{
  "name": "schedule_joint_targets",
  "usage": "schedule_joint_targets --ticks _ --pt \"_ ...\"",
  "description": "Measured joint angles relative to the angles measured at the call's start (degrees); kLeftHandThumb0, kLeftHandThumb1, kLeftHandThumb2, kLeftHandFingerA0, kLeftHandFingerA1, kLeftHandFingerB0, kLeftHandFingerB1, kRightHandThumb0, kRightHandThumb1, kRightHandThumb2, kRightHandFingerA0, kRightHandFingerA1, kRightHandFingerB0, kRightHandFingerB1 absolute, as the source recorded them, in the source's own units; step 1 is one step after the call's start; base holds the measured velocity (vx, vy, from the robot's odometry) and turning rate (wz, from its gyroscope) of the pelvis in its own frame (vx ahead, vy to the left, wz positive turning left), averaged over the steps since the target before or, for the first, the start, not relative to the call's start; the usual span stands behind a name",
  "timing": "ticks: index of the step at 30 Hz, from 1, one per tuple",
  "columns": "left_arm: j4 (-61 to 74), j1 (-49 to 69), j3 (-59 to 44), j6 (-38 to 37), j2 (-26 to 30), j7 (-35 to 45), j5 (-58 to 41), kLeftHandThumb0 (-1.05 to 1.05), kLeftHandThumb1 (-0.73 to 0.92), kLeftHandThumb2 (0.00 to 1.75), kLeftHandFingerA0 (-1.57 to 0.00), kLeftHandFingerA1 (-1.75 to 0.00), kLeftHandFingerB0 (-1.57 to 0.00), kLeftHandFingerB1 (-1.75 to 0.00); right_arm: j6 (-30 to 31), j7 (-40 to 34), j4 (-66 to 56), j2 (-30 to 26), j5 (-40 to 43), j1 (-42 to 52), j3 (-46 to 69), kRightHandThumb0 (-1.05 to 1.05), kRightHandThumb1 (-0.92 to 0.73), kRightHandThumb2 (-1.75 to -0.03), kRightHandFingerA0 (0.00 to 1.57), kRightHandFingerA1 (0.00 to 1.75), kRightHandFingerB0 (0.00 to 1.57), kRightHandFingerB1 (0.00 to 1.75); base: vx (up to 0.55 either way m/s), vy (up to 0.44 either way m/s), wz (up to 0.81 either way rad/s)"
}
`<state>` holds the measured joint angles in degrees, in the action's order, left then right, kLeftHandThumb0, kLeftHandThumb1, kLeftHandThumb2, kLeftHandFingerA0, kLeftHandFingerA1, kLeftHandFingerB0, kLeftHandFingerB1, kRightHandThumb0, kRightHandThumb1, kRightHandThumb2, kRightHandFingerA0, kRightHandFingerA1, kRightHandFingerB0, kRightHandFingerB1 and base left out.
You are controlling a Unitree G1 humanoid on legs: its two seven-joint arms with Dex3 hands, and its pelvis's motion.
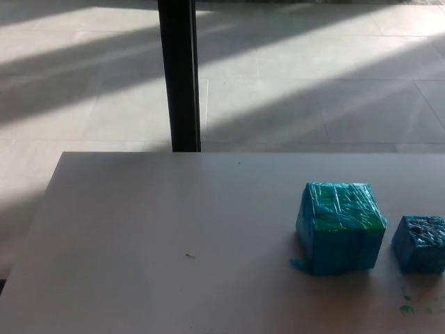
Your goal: The robot uses its right hand to pick up the small cube kept on the middle on the desk and place it on the bigger cube kept next to it
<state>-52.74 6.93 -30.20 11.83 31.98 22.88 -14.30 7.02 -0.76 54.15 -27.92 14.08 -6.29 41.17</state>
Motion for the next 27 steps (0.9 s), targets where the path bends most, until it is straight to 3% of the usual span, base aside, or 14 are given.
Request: schedule_joint_targets --ticks 3,5,8,9,10,14,16,19,20,21,23,25,26,27 --pt "0.3 0.2 0.3 0.0 0.0 0.1 -0.1 -0.81 0.66 1.08 -0.19 -0.53 -0.23 -0.50 2.0 -1.0 0.3 -2.1 1.9 -2.2 3.0 -0.64 -0.77 -0.68 0.00 0.82 0.05 0.35 0.00 0.000 0.00" --pt "0.3 0.1 0.4 0.0 0.0 0.1 -0.2 -0.83 0.86 0.66 -0.27 -0.46 -0.29 -0.37 2.7 -1.1 0.6 -3.9 2.7 -3.8 4.1 -0.66 -0.79 -0.69 0.00 0.87 0.07 0.35 0.00 0.000 0.00" --pt "-0.1 0.1 0.6 0.0 0.0 0.2 -0.2 -0.85 0.86 0.66 -0.28 -0.46 -0.29 -0.36 3.8 -1.5 -0.3 -6.5 3.3 -6.6 4.1 -0.37 -0.54 -1.08 0.10 0.62 0.00 0.52 0.00 0.000 0.00" --pt "-0.2 0.0 0.6 0.0 0.0 0.2 -0.2 -0.82 0.65 1.07 -0.19 -0.54 -0.23 -0.50 4.1 -1.6 -0.8 -7.3 3.6 -7.9 4.2 -0.37 -0.55 -1.08 0.07 0.59 0.00 0.52 0.00 0.000 0.00" --pt "-0.2 -0.1 0.6 -0.1 0.0 0.2 -0.2 -0.83 0.86 0.66 -0.23 -0.46 -0.29 -0.36 4.3 -1.6 -1.2 -8.0 3.8 -8.7 4.2 -0.65 -0.79 -0.62 0.07 0.83 0.09 0.41 0.00 0.000 0.00" --pt "0.7 0.2 0.4 0.0 0.0 0.1 -0.4 -0.80 0.66 1.07 -0.20 -0.54 -0.22 -0.49 4.5 -1.0 -4.8 -9.2 4.4 -13.0 3.1 -0.73 -0.61 -0.95 0.20 0.69 0.10 0.54 0.00 0.000 0.00" --pt "0.6 0.1 0.4 0.0 0.1 0.1 -0.5 -0.84 0.86 0.66 -0.26 -0.49 -0.28 -0.37 5.2 -0.7 -7.6 -9.8 4.4 -15.0 1.0 -0.73 -0.60 -0.94 0.19 0.70 0.07 0.55 0.00 0.000 0.00" --pt "0.5 0.1 0.3 0.0 0.1 0.2 -0.6 -0.85 0.84 0.66 -0.27 -0.50 -0.29 -0.37 5.7 0.7 -11.4 -10.5 4.4 -17.2 -1.8 -0.74 -0.60 -0.96 0.22 0.70 0.06 0.55 0.00 0.000 0.00" --pt "0.5 0.2 0.3 0.0 0.1 0.2 -0.6 -0.85 0.84 0.66 -0.28 -0.51 -0.29 -0.38 5.9 1.2 -13.0 -10.6 4.4 -17.7 -2.9 -0.62 -0.81 -0.66 0.14 0.54 0.09 0.32 0.00 0.000 0.00" --pt "0.7 0.3 0.3 0.0 0.1 0.3 -0.6 -0.85 0.84 0.65 -0.30 -0.48 -0.30 -0.38 6.2 1.6 -14.9 -10.6 4.3 -18.1 -4.1 -0.34 -0.60 -1.11 0.02 0.52 0.00 0.51 0.00 0.000 0.00" --pt "0.7 0.3 0.3 0.0 0.1 0.3 -0.6 -0.81 0.66 1.08 -0.21 -0.55 -0.23 -0.50 6.9 2.1 -18.9 -10.6 4.3 -18.6 -6.0 -0.56 -0.85 -0.64 0.15 0.42 0.07 0.26 0.00 0.000 0.00" --pt "0.6 0.2 0.3 0.0 0.1 0.2 -0.6 -0.81 0.66 1.08 -0.22 -0.55 -0.23 -0.49 7.5 2.6 -22.3 -10.6 4.3 -18.9 -8.1 -0.53 -0.86 -0.65 0.13 0.40 0.04 0.26 0.00 0.000 0.00" --pt "0.7 0.2 0.3 0.0 0.1 0.2 -0.6 -0.85 0.85 0.65 -0.25 -0.48 -0.30 -0.37 8.0 3.1 -24.6 -10.6 4.2 -19.1 -9.7 -0.30 -0.67 -1.15 0.03 0.52 0.00 0.50 0.00 0.000 0.00" --pt "0.7 0.2 0.3 0.0 0.1 0.2 -0.6 -0.84 0.86 0.66 -0.22 -0.46 -0.29 -0.37 8.4 3.7 -26.7 -10.6 4.1 -19.2 -11.4 -0.53 -0.85 -0.65 0.16 0.41 0.06 0.25 0.00 0.000 0.00"
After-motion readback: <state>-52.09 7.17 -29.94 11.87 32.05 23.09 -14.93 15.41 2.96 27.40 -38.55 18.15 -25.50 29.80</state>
